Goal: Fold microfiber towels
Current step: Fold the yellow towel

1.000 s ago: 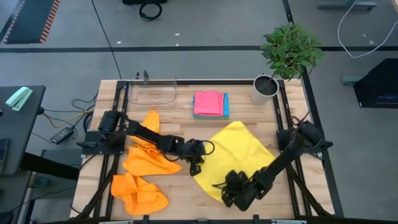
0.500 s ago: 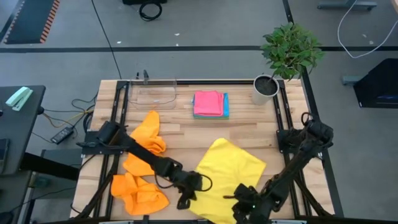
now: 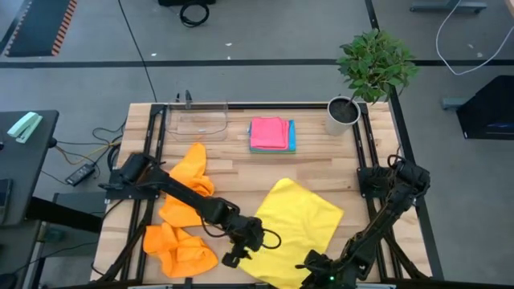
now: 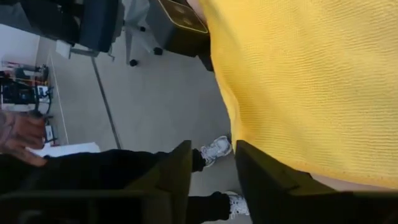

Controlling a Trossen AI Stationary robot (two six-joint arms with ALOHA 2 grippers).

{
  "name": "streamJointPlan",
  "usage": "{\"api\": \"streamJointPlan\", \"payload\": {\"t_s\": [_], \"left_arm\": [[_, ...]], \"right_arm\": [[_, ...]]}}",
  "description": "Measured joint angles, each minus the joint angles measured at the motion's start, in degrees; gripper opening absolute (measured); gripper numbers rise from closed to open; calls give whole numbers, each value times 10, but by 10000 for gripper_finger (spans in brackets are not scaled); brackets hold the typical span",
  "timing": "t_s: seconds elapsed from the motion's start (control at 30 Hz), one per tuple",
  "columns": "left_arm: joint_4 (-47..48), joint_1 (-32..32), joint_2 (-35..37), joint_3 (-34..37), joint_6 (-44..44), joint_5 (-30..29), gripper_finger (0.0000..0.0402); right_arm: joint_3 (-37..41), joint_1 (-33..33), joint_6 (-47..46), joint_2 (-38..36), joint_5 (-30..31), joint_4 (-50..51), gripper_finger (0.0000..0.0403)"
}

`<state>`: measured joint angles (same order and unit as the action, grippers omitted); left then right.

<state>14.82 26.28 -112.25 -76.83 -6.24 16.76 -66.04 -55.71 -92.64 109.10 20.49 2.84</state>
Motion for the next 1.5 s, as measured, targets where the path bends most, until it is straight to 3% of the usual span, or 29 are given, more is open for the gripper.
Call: {"api": "streamJointPlan", "payload": {"t_s": [0.23, 0.43, 0.87, 1.5], "left_arm": [[107, 47, 1, 0, 221, -2, 231], [121, 68, 1, 0, 305, -73, 240], [123, 65, 1, 0, 310, -95, 172], [121, 65, 1, 0, 294, -94, 166]], "right_arm": [[0, -2, 7, 11, 11, -4, 185], [0, -7, 12, 12, 24, 5, 190], [0, -8, -24, 12, 15, -14, 190], [-3, 9, -58, 98, 1, -100, 190]]}}
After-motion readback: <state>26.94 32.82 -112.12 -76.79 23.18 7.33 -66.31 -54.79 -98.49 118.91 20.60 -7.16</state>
